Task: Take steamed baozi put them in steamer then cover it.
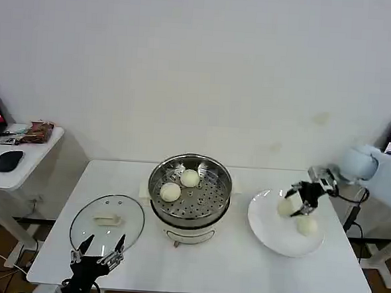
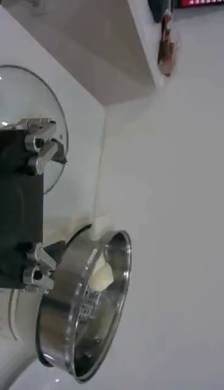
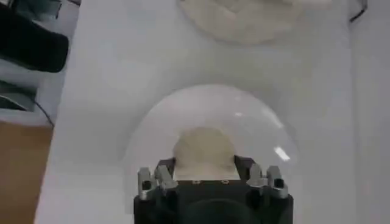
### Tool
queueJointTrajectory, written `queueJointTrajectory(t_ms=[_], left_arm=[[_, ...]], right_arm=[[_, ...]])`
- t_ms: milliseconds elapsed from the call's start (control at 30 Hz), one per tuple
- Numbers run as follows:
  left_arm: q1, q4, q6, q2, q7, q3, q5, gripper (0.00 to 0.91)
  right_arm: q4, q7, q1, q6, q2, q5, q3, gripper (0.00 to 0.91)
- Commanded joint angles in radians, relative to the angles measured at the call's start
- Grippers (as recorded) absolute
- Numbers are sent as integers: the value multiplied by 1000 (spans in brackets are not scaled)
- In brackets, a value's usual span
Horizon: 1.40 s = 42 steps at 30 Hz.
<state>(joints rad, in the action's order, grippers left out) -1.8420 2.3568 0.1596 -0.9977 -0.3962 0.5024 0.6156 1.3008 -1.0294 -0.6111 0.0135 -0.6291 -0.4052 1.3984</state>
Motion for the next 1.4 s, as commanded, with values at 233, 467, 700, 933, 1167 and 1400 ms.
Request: queueJointTrajectory(t_ms=[233, 467, 700, 933, 1167, 1400], left_arm=[[9, 4, 1, 8, 0, -3, 5, 907], [16, 3, 1, 8, 0, -6, 6, 907], [4, 15, 2, 10, 1, 1, 7, 907], [-3, 14, 0, 13, 1, 1, 7, 907], [-16, 22, 0, 16, 3, 4, 7, 907], [-14, 24, 1, 16, 2, 1, 7, 907]], right_arm=[[-113, -8, -90, 168, -261, -25, -58, 685], [-143, 1, -62, 223, -365, -15, -103, 685], [-136, 5, -62, 281, -443, 34, -87, 685], [-130, 18, -59, 355, -507, 91, -55, 685], [-97, 36, -37, 417, -527, 173, -44, 685], [-55, 52, -23, 469, -541, 269, -47, 675]])
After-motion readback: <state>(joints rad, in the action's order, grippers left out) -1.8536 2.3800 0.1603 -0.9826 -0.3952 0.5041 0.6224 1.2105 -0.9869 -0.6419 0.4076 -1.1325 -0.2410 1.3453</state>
